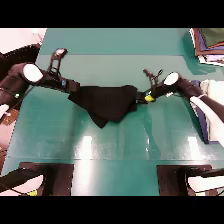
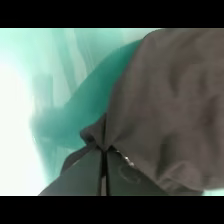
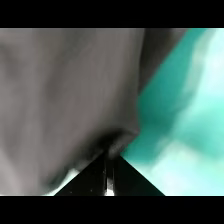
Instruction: Fold the shirts.
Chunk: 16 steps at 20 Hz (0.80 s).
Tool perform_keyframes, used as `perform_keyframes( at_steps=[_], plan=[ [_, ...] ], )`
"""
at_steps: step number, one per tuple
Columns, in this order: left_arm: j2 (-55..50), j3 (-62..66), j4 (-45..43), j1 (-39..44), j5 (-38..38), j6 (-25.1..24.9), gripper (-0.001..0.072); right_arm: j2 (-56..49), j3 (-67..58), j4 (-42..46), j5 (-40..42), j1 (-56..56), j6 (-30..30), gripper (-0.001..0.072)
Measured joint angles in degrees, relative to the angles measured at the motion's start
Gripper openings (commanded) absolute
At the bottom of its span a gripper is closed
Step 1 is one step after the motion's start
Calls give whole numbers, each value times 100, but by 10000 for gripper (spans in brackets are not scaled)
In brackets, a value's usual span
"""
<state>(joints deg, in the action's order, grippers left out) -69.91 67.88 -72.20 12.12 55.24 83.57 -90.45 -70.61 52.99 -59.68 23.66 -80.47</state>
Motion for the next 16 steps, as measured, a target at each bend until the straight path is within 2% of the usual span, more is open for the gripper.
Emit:
perform_keyframes(
  at_steps=[3, 11, 16],
  plan=[
    [616, 461, -133, 0, 2, 0, 24, 951, -31, 173, -28, -317, 0, 19],
    [2347, 2138, -39, 4, 247, 0, 24, 4352, -46, 372, 122, -1123, -35, 17],
    [2450, 2612, 79, 2, 907, 0, 24, 5117, -48, 415, 39, -1478, -181, 17]
  ],
)
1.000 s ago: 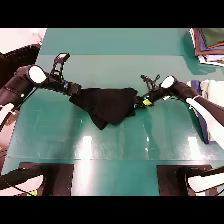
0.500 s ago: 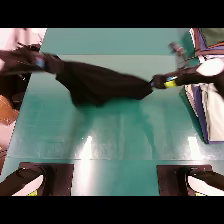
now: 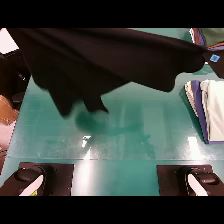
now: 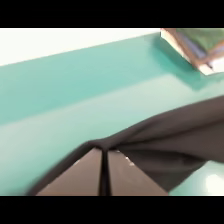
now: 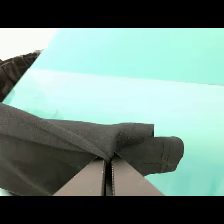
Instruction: Fold the shirts.
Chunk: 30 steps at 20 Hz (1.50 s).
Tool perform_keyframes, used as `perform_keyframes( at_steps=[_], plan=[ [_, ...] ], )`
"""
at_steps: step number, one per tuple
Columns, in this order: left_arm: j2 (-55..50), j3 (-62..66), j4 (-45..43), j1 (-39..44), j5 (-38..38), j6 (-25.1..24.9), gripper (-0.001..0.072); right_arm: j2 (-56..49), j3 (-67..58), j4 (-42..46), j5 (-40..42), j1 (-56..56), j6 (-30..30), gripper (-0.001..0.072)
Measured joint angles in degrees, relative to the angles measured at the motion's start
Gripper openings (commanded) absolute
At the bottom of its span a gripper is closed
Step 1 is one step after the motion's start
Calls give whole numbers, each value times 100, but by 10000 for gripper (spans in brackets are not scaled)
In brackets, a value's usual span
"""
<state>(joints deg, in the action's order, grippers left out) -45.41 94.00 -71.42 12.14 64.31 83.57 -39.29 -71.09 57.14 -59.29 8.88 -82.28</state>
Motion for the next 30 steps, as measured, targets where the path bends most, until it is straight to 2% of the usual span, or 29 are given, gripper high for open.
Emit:
perform_keyframes(
  at_steps=[3, 7, 13, 14, 15, 16, 17, 18, 22, 25, 28, 30],
  plan=[
    [-254, -247, -2, -2, 557, 0, 24, -321, 24, 31, -595, -70, -87, 17],
    [-540, -1578, 4, 28, 881, -2, 24, -874, 487, 225, -1255, -98, -142, 17],
    [-664, -4052, 109, 890, 142, -140, 28, -1327, 1598, 999, -1379, -107, -293, 19],
    [-669, -4304, 164, 1078, -2, -144, 161, -1381, 1674, 1060, -1366, -109, -302, 19],
    [-671, -4463, 195, 1211, -118, -155, 512, -1432, 1731, 1088, -1327, -109, -310, 28],
    [-678, -4575, 195, 1305, -223, -155, 609, -1469, 1770, 1139, -1298, -111, -315, 136],
    [-678, -4618, 190, 1377, -321, -142, 605, -1493, 1794, 1154, -1261, -114, -319, 292],
    [-680, -4618, 155, 1438, -382, -131, 605, -1508, 1799, 1152, -1244, -114, -319, 329],
    [-680, -4251, -638, 1294, -435, 251, 604, -1405, 1685, 1178, -1189, -114, -330, 329],
    [-734, -4035, -1067, 546, -570, 485, 604, -1241, 1491, 1182, -1154, -114, -330, 328],
    [-1084, -3954, -1008, -291, -662, 527, 604, -1174, 1370, 1182, -1115, -114, -332, 326],
    [-1495, -3928, -610, -682, -730, 326, 604, -1180, 1338, 1180, -1102, -114, -334, 326]
  ],
)
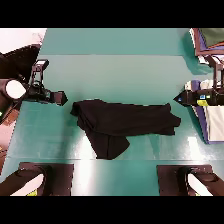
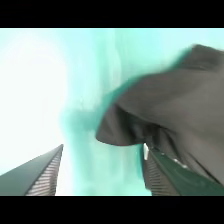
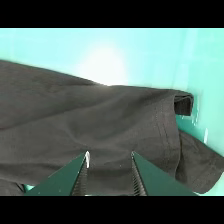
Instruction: Fold the shirts.
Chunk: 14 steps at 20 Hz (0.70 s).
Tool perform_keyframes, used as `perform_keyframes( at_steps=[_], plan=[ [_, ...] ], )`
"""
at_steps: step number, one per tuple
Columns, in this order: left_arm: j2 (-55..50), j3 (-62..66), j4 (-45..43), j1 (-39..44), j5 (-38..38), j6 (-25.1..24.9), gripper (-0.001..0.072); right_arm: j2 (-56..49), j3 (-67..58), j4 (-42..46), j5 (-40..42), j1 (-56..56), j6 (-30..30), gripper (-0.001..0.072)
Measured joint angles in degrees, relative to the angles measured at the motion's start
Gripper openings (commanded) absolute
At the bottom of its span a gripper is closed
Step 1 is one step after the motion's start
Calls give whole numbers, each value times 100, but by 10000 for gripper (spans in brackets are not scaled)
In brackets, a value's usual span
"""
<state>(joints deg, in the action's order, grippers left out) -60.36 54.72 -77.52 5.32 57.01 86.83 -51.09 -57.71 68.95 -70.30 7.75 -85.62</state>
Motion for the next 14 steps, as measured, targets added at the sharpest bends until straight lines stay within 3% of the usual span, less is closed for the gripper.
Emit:
perform_keyframes(
  at_steps=[9, 10, 11, 12, 14],
  plan=[
    [-1895, 24, 1878, -435, -407, -1073, 587, -422, -24, -33, -133, 0, -4, 326],
    [-1976, 33, 2015, -439, -431, -1158, 330, -463, -24, -33, -131, 0, -4, 326],
    [-2028, 46, 2114, -446, -452, -1222, 131, -494, -24, -26, -116, 0, -4, 325],
    [-2068, 63, 2177, -450, -468, -1270, 27, -518, -24, -13, -90, 0, -4, 325],
    [-2122, 129, 2282, -452, -501, -1346, 24, -549, -24, 2, -61, -15, -4, 326]
  ],
)
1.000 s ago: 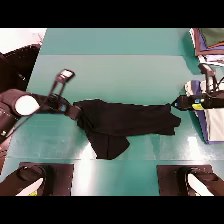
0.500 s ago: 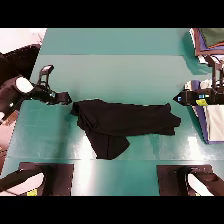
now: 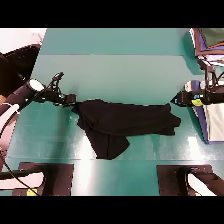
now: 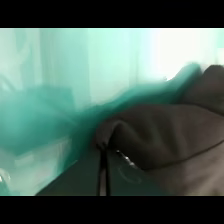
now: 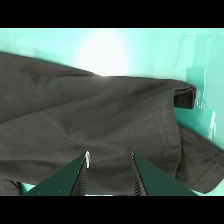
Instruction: Fold the shirts.
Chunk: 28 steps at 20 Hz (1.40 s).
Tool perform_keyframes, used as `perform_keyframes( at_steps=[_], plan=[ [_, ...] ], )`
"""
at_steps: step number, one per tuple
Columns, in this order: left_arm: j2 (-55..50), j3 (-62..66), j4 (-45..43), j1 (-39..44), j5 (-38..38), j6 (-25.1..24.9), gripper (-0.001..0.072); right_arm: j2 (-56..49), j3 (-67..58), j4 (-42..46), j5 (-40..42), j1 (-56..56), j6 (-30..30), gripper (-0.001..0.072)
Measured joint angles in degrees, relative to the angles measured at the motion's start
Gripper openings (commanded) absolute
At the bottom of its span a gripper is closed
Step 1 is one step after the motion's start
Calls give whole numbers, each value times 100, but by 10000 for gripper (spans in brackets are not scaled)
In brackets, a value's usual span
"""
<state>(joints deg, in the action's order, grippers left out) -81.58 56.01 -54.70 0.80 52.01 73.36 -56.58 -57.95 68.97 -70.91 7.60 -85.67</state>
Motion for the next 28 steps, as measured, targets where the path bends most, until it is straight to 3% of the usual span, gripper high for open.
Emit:
perform_keyframes(
  at_steps=[2, 3, 4, 9, 10, 13, 14, 15, 20, 28],
  plan=[
    [-15, 131, 35, -4, -7, -39, 24, -66, 0, 4, -9, -92, 0, 355],
    [-2, 216, 35, -4, -9, -48, 24, -138, 0, 13, -63, -181, -4, 461],
    [33, 317, 15, -4, 0, -63, 24, -245, 0, 13, -140, -293, -7, 511],
    [214, 734, -37, -4, 24, -85, 25, -1147, 0, -17, -278, -625, -9, 507],
    [229, 778, -48, -4, 26, -87, 25, -1366, -2, -24, -199, -592, -9, 495],
    [254, 841, -70, -4, 76, -92, 25, -1891, -9, -39, 162, -343, -2, 210],
    [262, 855, -72, -4, 105, -92, 24, -2017, -13, -37, 330, -245, -2, 56],
    [273, 870, -76, -4, 131, -92, 24, -2092, -15, -39, 494, -160, 2, 19],
    [839, 1180, -481, -4, 175, -7, 24, -1707, -138, 2, 1209, 2, 42, 19],
    [2804, 3086, -1150, -4, 210, 162, 23, 363, -1838, 13, 1270, -356, 201, 18]
  ],
)
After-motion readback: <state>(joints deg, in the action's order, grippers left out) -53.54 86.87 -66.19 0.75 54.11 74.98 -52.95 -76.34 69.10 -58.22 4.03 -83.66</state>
